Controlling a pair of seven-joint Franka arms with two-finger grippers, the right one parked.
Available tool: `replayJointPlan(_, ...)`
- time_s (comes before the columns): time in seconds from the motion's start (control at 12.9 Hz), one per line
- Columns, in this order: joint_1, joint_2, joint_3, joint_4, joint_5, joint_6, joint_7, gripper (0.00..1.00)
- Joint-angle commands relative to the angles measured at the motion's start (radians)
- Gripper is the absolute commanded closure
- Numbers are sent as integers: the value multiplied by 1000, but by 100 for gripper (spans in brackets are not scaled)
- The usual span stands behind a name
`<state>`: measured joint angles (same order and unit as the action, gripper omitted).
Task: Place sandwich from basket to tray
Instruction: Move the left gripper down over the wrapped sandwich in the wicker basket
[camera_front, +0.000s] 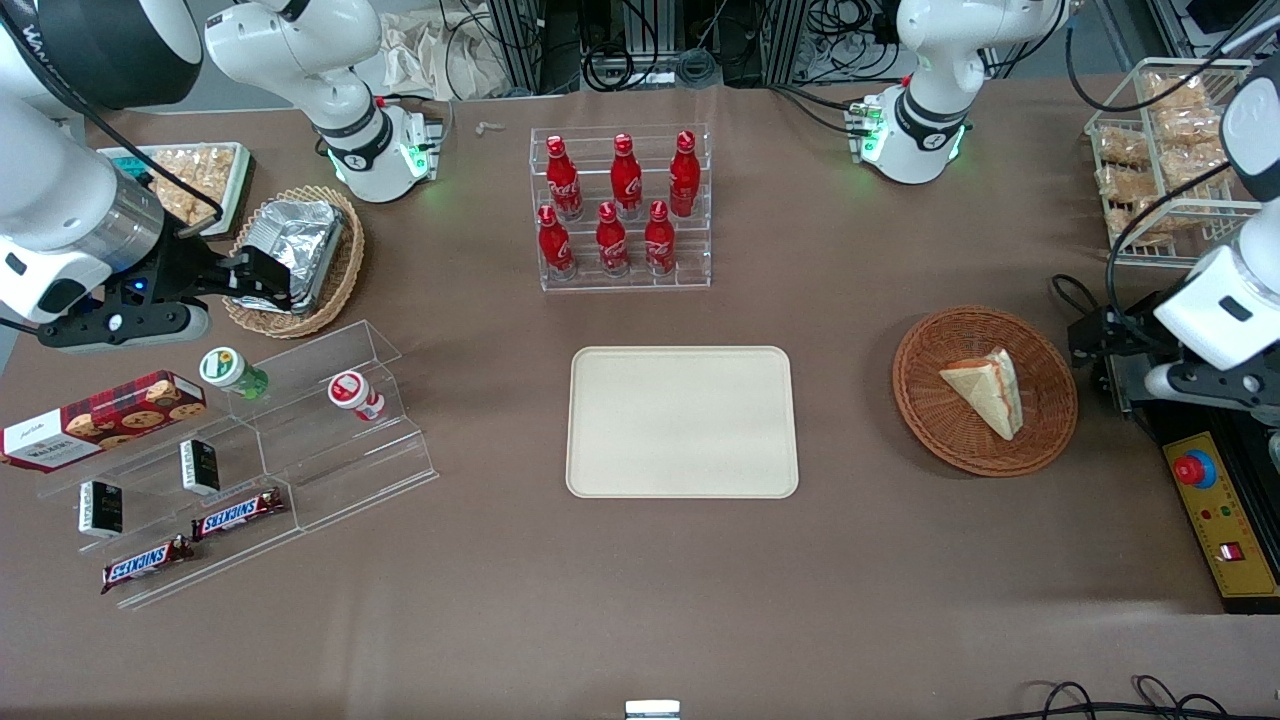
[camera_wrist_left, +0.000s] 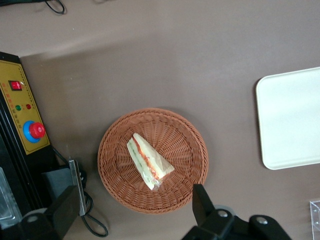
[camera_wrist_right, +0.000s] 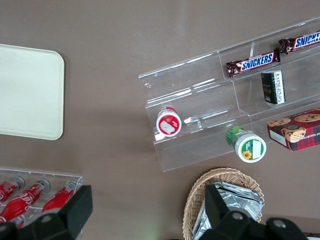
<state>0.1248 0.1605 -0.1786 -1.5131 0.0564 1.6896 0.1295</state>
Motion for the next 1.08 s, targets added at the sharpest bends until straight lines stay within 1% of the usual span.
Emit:
replayJointPlan(0.0,3,24,-7,47,14,-30,-62,0)
replayJointPlan(0.23,1,24,-7,33,28,-37,-103,0)
replayJointPlan(0.31,10,18,-4,16,10,-45,-134,0)
replayJointPlan(0.39,41,7,-4,-22,-24,-53,-169,0)
replayJointPlan(0.46,62,-22,-4,-91,-67,-45,-209,0)
replayJointPlan(0.54,74,-41,-2,-151,-60,-27,-232,0)
replayJointPlan(0.62,85,-92,-2,-261,-53,75,-244,0)
replayJointPlan(0.7,85,-155,-2,-397,-59,213,-278,0)
replayJointPlan(0.77,87,-192,-2,-503,-62,313,-365,0)
replayJointPlan(0.85,87,-208,-2,-575,-59,374,-458,0)
replayJointPlan(1.01,85,-216,-4,-677,-55,482,-553,0)
